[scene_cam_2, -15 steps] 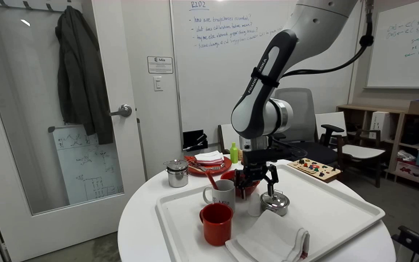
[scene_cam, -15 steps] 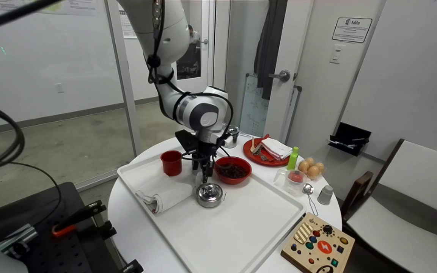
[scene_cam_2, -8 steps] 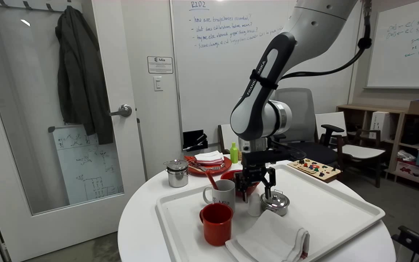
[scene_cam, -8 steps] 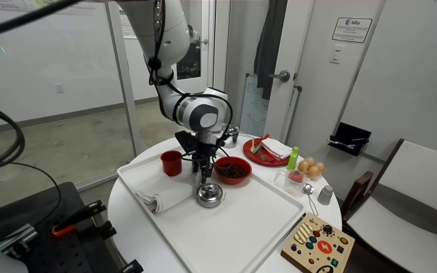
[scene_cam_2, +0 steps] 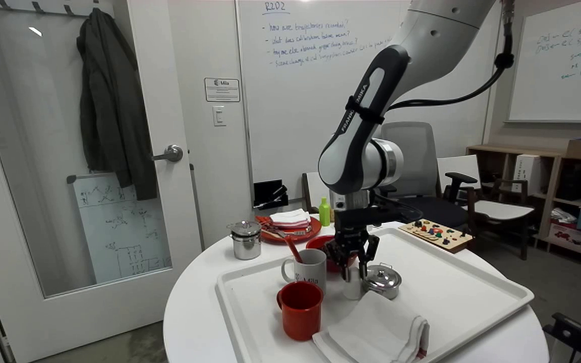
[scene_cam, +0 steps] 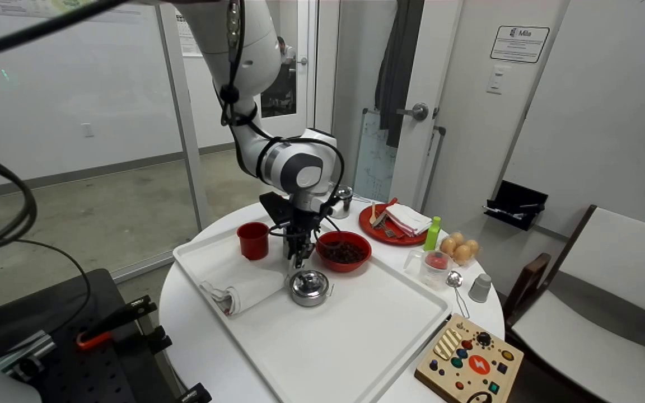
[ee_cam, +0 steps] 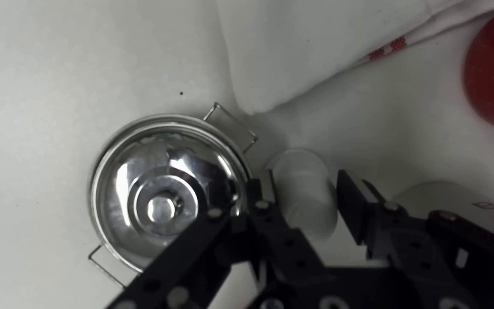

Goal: Put the white salt shaker inside the red mug

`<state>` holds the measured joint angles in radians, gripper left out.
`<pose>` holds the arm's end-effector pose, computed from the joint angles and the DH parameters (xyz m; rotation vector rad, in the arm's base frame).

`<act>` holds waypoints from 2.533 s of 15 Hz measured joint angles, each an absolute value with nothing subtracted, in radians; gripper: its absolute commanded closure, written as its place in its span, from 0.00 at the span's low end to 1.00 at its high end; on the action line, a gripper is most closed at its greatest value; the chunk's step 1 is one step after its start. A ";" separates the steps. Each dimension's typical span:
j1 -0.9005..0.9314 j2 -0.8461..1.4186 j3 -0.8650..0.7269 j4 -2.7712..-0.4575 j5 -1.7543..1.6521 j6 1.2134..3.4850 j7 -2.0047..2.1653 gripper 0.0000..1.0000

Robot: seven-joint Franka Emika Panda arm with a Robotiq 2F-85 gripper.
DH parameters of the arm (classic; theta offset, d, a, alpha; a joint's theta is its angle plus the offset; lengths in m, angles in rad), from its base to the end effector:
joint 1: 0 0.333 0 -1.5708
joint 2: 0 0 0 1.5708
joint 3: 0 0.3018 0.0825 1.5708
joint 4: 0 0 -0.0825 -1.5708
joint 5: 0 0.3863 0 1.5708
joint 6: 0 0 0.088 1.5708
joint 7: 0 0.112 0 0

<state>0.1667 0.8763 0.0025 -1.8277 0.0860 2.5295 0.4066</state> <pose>0.5820 0.0988 0.0222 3.0845 -0.4865 -0.2819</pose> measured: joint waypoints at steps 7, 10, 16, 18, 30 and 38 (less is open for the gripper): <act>0.178 0.864 0.003 -1.833 0.081 2.529 0.393 0.82; 0.196 0.815 0.002 -1.873 0.068 2.529 0.365 0.82; 0.246 0.651 0.000 -2.038 -0.009 2.529 0.332 0.82; 0.269 0.607 0.000 -2.079 -0.051 2.528 0.328 0.82; 0.364 0.579 0.042 -2.034 -0.182 2.467 0.268 0.82; 0.379 0.666 0.064 -1.904 -0.202 2.426 0.199 0.82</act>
